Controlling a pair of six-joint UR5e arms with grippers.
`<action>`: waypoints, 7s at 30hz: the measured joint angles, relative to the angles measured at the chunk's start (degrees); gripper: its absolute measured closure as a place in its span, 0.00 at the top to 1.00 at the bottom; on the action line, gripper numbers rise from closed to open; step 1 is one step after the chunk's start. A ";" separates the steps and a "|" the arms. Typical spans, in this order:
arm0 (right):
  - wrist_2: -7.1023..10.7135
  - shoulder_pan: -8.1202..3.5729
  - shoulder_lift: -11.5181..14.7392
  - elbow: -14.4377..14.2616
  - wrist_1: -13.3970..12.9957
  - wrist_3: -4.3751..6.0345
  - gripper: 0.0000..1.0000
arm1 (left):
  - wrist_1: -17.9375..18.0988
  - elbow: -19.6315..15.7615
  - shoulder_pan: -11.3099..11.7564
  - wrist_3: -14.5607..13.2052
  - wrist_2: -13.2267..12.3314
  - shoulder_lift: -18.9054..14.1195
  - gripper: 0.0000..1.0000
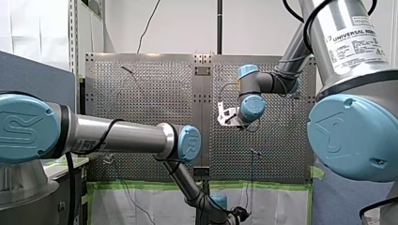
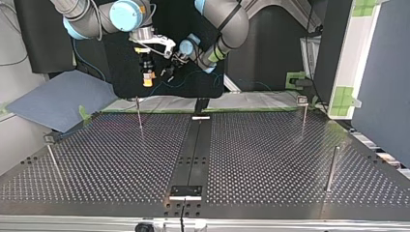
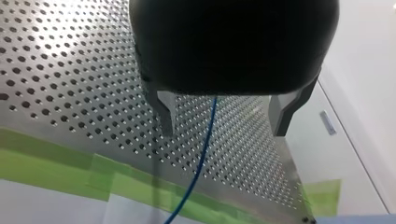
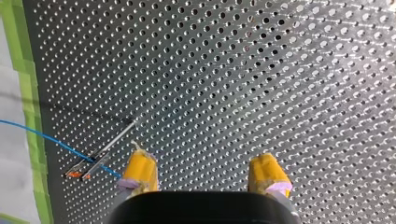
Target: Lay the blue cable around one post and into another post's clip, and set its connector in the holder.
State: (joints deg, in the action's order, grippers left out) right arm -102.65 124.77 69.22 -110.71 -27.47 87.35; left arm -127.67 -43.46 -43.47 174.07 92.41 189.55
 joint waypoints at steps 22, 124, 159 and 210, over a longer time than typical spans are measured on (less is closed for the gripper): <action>-0.02 0.02 0.01 -0.01 0.53 -0.44 1.00 | -0.59 7.11 -0.44 4.17 -1.00 0.05 1.00; -0.12 0.00 1.02 -0.61 0.66 -0.65 1.00 | 10.00 -34.06 10.12 -36.54 21.99 -31.44 0.00; -0.03 -0.01 1.70 -1.32 -0.18 -0.44 1.00 | 11.79 -47.99 14.00 -46.19 28.30 -42.32 0.00; 0.06 -1.68 2.50 -1.82 -0.61 0.39 1.00 | 8.71 -65.08 20.21 -60.76 29.75 -71.07 0.00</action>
State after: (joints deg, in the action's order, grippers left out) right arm -102.59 123.09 71.72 -112.53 -28.08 87.73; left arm -118.96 -108.53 -23.26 113.31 122.16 118.47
